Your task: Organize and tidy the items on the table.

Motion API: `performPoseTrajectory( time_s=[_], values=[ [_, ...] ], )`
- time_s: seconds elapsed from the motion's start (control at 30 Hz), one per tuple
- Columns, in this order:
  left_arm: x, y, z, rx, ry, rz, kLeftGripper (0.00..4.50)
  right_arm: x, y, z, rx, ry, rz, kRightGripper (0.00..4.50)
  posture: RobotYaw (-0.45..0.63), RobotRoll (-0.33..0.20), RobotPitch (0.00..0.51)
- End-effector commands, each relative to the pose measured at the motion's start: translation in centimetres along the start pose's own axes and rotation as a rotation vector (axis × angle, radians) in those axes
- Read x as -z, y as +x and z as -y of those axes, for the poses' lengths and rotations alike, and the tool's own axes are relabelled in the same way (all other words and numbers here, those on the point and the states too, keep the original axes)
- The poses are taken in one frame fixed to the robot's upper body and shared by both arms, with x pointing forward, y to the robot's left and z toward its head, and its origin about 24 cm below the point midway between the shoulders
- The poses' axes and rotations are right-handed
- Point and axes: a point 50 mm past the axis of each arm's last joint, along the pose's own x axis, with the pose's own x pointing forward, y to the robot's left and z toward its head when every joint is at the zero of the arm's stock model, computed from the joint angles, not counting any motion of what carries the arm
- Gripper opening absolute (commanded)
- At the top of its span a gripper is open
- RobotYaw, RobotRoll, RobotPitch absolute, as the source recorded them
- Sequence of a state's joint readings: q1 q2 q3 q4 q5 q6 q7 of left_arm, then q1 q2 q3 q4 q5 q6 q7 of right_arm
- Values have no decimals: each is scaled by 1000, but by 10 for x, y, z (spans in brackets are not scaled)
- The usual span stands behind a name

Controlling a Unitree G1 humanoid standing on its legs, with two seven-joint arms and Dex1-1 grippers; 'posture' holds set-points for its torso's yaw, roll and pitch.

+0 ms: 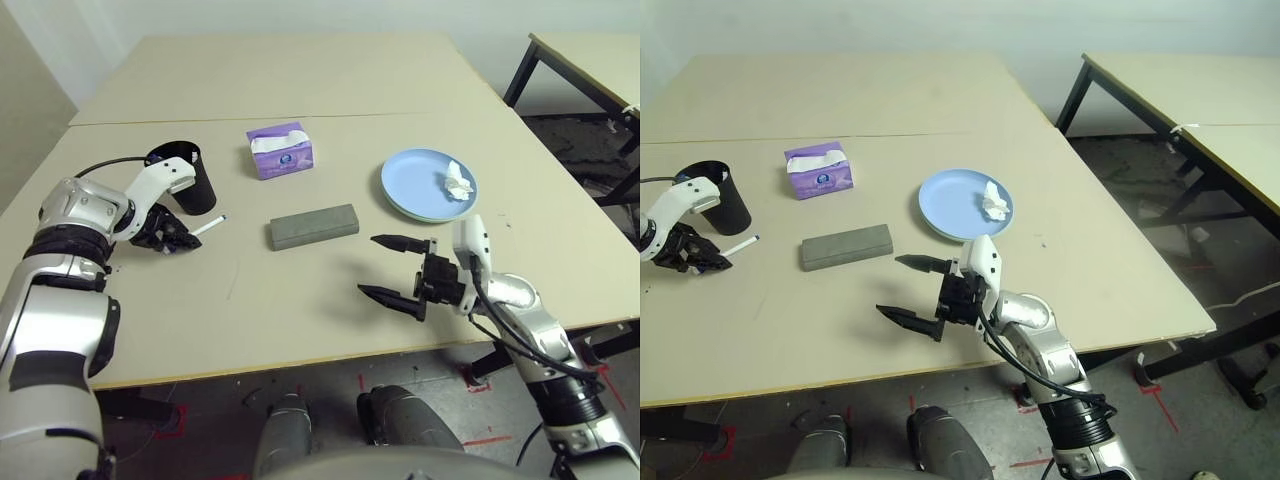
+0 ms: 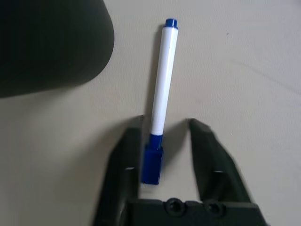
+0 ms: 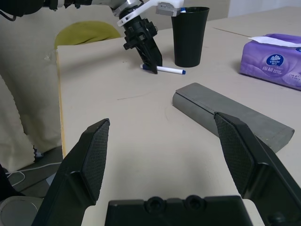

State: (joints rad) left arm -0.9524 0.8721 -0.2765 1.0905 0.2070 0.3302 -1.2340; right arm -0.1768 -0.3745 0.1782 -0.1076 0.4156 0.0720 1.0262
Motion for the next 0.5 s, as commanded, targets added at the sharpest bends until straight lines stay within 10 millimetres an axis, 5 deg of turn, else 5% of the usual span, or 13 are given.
performPoseTrajectory(
  time_s=[0.03, 0.07, 0.5],
  values=[
    [-1, 1, 0, 1, -9, 16, 314, -2, 1, 0, -8, -9, -7, 4500, -196, 0, 87],
    [-1, 1, 0, 0, -9, 17, 22, -2, 1, 0, -8, -9, -7, 4500, -196, 0, 87],
    [9, 3, 10, 138, 27, -35, 22, 2, 2, -1, -20, -3, -20, 4500, -187, 0, 92]
  ],
)
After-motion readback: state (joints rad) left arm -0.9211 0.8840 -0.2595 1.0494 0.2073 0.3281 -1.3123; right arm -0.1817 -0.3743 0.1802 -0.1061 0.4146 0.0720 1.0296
